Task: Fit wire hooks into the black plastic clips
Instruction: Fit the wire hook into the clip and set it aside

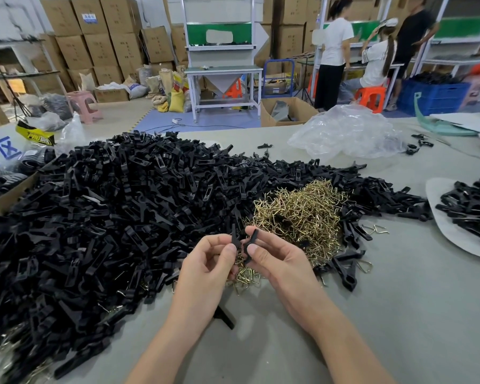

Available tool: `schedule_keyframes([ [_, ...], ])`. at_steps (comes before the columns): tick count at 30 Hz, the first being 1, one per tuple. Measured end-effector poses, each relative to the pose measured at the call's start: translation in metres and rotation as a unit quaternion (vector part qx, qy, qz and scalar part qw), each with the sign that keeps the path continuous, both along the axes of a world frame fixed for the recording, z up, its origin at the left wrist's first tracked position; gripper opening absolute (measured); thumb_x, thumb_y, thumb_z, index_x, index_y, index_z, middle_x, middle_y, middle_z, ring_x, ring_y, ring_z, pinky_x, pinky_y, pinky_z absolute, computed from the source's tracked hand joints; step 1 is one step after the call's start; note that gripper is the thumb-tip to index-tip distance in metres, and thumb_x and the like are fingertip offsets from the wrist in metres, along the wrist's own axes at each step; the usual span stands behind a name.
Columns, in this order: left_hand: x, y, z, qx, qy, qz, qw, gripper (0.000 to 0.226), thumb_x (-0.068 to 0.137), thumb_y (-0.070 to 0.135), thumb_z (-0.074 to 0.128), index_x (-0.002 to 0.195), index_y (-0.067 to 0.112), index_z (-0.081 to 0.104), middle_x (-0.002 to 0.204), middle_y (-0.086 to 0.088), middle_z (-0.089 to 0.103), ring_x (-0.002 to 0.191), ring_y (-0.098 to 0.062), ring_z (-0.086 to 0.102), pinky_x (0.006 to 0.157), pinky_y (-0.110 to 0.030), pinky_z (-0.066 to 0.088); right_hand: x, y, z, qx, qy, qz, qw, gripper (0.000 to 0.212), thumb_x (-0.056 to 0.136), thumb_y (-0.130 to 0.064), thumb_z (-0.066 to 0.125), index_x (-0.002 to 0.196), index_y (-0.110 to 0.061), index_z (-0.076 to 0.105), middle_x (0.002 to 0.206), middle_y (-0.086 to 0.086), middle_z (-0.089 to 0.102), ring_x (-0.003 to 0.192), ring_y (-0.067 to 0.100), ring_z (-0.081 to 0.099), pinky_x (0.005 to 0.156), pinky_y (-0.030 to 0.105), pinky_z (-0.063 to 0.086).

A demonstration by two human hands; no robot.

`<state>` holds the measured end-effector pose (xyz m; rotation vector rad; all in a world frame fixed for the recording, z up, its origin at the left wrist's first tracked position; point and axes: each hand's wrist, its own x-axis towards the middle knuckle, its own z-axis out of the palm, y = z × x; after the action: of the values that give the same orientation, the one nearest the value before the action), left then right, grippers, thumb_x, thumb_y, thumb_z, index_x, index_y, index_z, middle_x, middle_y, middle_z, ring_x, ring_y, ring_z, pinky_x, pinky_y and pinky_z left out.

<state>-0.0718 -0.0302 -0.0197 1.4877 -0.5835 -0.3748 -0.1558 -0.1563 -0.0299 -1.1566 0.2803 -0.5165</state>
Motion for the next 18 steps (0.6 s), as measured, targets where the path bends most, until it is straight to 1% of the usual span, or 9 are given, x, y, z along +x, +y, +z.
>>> schedule_keyframes([
  [3, -0.0015, 0.0007, -0.0003, -0.001, -0.010, -0.007, 1.000, 0.012, 0.096, 0.016, 0.062, 0.103, 0.023, 0.070, 0.082, 0.004, 0.072, 0.070, -0.008, 0.064, 0.065, -0.016, 0.052, 0.0006, -0.0001, -0.0004, 0.003, -0.002, 0.003, 1.000, 0.036, 0.080, -0.020, 0.076, 0.115, -0.024, 0.076, 0.118, 0.006, 0.075, 0.114, 0.021, 0.069, 0.095, 0.032, 0.057],
  [5, -0.0021, 0.0008, 0.0002, 0.002, -0.024, -0.004, 1.000, 0.014, 0.096, 0.017, 0.063, 0.101, 0.027, 0.070, 0.081, 0.003, 0.071, 0.070, -0.008, 0.063, 0.065, -0.016, 0.051, 0.0008, 0.0000, 0.0000, 0.004, -0.001, 0.003, 1.000, 0.036, 0.080, -0.020, 0.076, 0.116, -0.023, 0.076, 0.118, 0.007, 0.074, 0.115, 0.022, 0.069, 0.095, 0.032, 0.057],
  [8, -0.0027, 0.0007, 0.0005, 0.002, -0.045, -0.001, 0.999, 0.019, 0.096, 0.016, 0.063, 0.096, 0.034, 0.071, 0.084, -0.008, 0.068, 0.070, -0.010, 0.059, 0.066, -0.023, 0.052, 0.0000, -0.0005, 0.0011, 0.013, -0.002, -0.001, 1.000, 0.036, 0.079, -0.022, 0.076, 0.115, -0.025, 0.076, 0.118, 0.007, 0.074, 0.115, 0.023, 0.069, 0.094, 0.032, 0.057],
  [9, -0.0029, 0.0006, 0.0005, 0.003, -0.049, -0.002, 0.999, 0.021, 0.096, 0.017, 0.063, 0.095, 0.036, 0.071, 0.085, -0.009, 0.068, 0.070, -0.011, 0.059, 0.067, -0.025, 0.052, -0.0004, -0.0007, 0.0013, 0.015, -0.003, -0.001, 1.000, 0.036, 0.079, -0.022, 0.076, 0.115, -0.025, 0.076, 0.118, 0.008, 0.074, 0.115, 0.023, 0.069, 0.094, 0.032, 0.057],
  [13, -0.0028, 0.0001, -0.0001, 0.006, -0.063, -0.005, 0.998, 0.023, 0.096, 0.017, 0.063, 0.096, 0.038, 0.071, 0.083, -0.005, 0.069, 0.069, -0.010, 0.059, 0.065, -0.021, 0.051, -0.0009, -0.0011, 0.0012, 0.020, -0.006, 0.001, 1.000, 0.038, 0.079, -0.021, 0.076, 0.117, -0.021, 0.075, 0.118, 0.009, 0.074, 0.116, 0.025, 0.068, 0.095, 0.033, 0.056],
  [16, -0.0033, 0.0006, 0.0003, 0.010, -0.068, -0.006, 0.998, 0.024, 0.096, 0.016, 0.063, 0.096, 0.040, 0.071, 0.081, 0.005, 0.070, 0.070, -0.006, 0.061, 0.066, -0.017, 0.050, -0.0014, -0.0010, 0.0011, 0.016, -0.005, 0.001, 1.000, 0.039, 0.080, -0.021, 0.076, 0.119, -0.021, 0.074, 0.119, 0.009, 0.074, 0.116, 0.024, 0.068, 0.094, 0.032, 0.056],
  [18, -0.0037, 0.0008, 0.0005, 0.010, -0.065, -0.006, 0.998, 0.024, 0.096, 0.017, 0.063, 0.096, 0.039, 0.071, 0.082, 0.008, 0.071, 0.071, -0.005, 0.062, 0.068, -0.015, 0.050, -0.0017, -0.0008, 0.0014, 0.015, -0.004, 0.001, 1.000, 0.038, 0.081, -0.022, 0.076, 0.119, -0.022, 0.074, 0.119, 0.008, 0.074, 0.115, 0.024, 0.069, 0.093, 0.030, 0.056],
])
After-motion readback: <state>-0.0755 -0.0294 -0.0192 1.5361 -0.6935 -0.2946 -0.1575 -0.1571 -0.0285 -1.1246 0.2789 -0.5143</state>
